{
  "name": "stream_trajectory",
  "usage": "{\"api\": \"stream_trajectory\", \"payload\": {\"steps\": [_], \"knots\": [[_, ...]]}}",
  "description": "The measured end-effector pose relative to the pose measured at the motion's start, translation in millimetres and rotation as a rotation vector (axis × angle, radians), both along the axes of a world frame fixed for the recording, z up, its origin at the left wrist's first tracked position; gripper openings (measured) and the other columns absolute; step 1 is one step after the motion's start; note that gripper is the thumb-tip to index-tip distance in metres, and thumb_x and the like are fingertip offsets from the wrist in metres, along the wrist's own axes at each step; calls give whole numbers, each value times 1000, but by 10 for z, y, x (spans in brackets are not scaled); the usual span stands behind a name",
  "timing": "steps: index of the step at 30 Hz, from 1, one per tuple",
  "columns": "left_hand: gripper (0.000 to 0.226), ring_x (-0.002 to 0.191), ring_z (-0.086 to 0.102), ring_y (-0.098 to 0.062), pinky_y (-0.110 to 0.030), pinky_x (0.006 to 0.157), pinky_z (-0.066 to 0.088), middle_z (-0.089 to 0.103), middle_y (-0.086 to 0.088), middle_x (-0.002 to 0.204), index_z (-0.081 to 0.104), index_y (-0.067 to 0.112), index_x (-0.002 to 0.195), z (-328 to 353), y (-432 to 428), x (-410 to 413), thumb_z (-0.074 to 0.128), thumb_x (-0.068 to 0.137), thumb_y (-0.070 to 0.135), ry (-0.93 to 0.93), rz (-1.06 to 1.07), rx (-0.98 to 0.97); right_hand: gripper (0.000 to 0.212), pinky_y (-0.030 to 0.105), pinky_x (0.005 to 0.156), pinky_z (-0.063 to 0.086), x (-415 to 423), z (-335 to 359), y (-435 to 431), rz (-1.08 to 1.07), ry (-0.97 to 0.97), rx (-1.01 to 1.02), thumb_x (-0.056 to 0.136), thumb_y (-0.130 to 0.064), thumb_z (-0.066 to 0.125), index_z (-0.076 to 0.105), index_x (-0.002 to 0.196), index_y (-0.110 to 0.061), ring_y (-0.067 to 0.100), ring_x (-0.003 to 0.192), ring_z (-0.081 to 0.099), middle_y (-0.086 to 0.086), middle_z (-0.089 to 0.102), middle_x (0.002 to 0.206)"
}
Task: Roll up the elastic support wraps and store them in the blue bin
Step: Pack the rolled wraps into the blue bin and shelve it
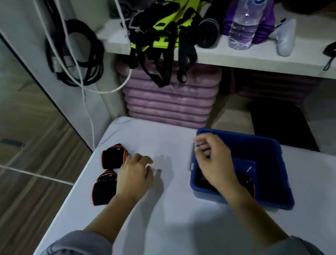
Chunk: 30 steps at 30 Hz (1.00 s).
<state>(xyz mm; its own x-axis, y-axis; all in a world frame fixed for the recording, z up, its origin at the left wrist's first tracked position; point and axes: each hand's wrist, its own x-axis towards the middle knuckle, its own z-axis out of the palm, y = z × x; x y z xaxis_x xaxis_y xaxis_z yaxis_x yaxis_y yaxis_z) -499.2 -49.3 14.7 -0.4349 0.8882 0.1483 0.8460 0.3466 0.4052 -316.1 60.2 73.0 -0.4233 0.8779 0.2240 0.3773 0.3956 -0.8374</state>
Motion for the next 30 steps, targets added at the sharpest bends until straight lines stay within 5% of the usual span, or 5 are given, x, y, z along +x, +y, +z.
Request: {"api": "stream_trajectory", "payload": {"steps": [4, 6, 9, 12, 30], "knots": [[23, 98, 50, -36, -43, 77, 45, 58, -17, 105, 64, 9, 104, -136, -602, -526, 57, 82, 10, -57, 303, -98, 22, 29, 78, 50, -795, -361, -550, 227, -100, -199, 86, -7, 52, 57, 106, -14, 14, 79, 57, 1, 60, 98], [28, 103, 47, -38, -44, 84, 43, 55, -19, 110, 61, 9, 113, -221, -819, -700, 55, 86, 12, -123, 402, -143, 32, 33, 90, 47, -1083, -622, -772, 342, -268, -363, 90, -18, 54, 48, 121, -14, 18, 96, 56, 4, 55, 115], [40, 111, 48, -37, -42, 92, 40, 52, -18, 122, 50, 15, 129, -380, -1000, -872, 53, 89, 16, -239, 364, -222, 66, 40, 107, 36, -1402, -988, -984, 492, -374, -434, 84, -32, 62, 28, 141, -29, 26, 128, 42, 8, 42, 139], [49, 113, 49, -33, -42, 94, 42, 50, -12, 128, 39, 22, 138, -537, -1050, -979, 50, 90, 16, -395, 263, -257, 81, 42, 112, 30, -1599, -1217, -1037, 549, -446, -401, 80, -36, 67, 18, 145, -38, 25, 136, 34, 5, 36, 147], [52, 125, 40, -25, -37, 101, 37, 39, -2, 144, 25, 18, 146, -616, -1142, -1038, 37, 98, 35, -265, 49, -236, 46, 35, 107, 35, -1552, -1276, -1024, 410, -236, -476, 88, -12, 59, 42, 128, -25, 20, 125, 38, 1, 40, 124]]}}
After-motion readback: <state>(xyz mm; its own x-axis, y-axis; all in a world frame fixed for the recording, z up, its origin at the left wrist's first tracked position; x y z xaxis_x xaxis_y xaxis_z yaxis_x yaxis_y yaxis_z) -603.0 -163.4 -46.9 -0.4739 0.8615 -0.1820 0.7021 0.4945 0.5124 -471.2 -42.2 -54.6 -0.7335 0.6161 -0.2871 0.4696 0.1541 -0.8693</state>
